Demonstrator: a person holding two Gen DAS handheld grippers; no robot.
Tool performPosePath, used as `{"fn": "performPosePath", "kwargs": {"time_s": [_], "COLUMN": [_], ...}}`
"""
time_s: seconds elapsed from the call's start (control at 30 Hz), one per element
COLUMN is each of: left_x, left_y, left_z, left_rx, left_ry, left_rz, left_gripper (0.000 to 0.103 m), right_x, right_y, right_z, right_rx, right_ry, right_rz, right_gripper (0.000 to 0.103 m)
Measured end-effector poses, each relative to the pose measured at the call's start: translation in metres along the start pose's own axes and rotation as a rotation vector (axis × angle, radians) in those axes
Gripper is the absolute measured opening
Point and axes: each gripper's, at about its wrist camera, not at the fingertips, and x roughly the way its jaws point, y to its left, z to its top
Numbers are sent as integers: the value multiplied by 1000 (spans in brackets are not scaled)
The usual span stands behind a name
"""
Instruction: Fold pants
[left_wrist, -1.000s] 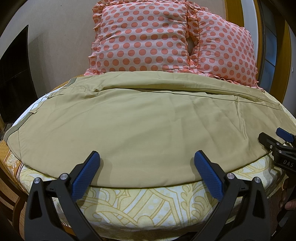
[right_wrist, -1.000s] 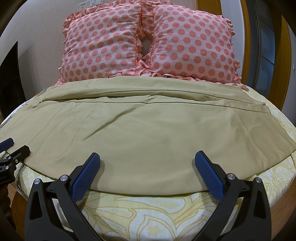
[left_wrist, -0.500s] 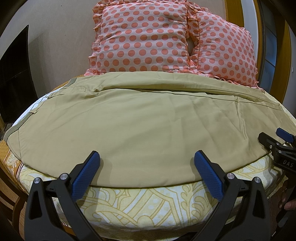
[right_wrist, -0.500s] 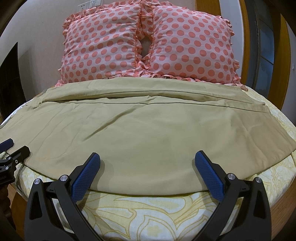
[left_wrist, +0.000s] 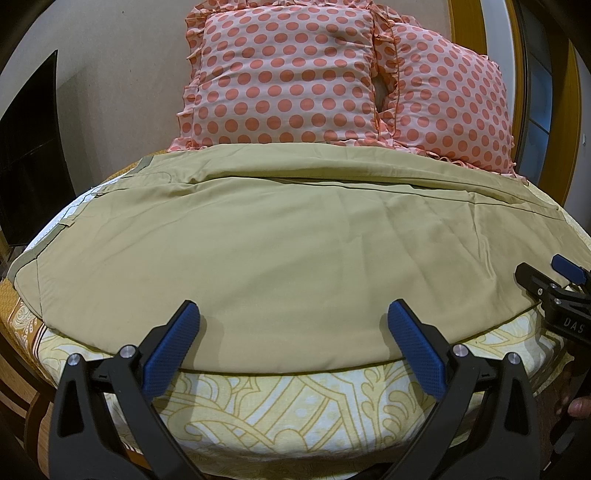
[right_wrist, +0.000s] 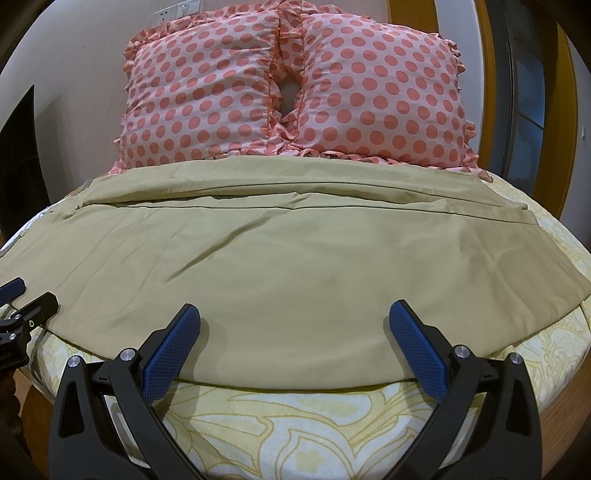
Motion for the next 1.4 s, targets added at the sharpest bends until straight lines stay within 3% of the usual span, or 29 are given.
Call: {"fn": "performPosePath", "kwargs": {"time_s": [1.17, 1.3, 1.4], "left_x": [0, 0, -4], "left_y": [0, 5, 15], "left_z": [3, 9, 25], "left_rx": [16, 23, 4], "left_ry": [13, 41, 7], "left_rz": [-13, -7, 21], "left_gripper": [101, 101, 101], "right_x": [-1, 1, -3], "right_y": [1, -11, -41], "right_z": [-1, 17, 52], "right_rx": [-26, -36, 26], "right_ry": [8, 94, 52], "right_rz": [35, 84, 49], "right_gripper": [102, 102, 102]}}
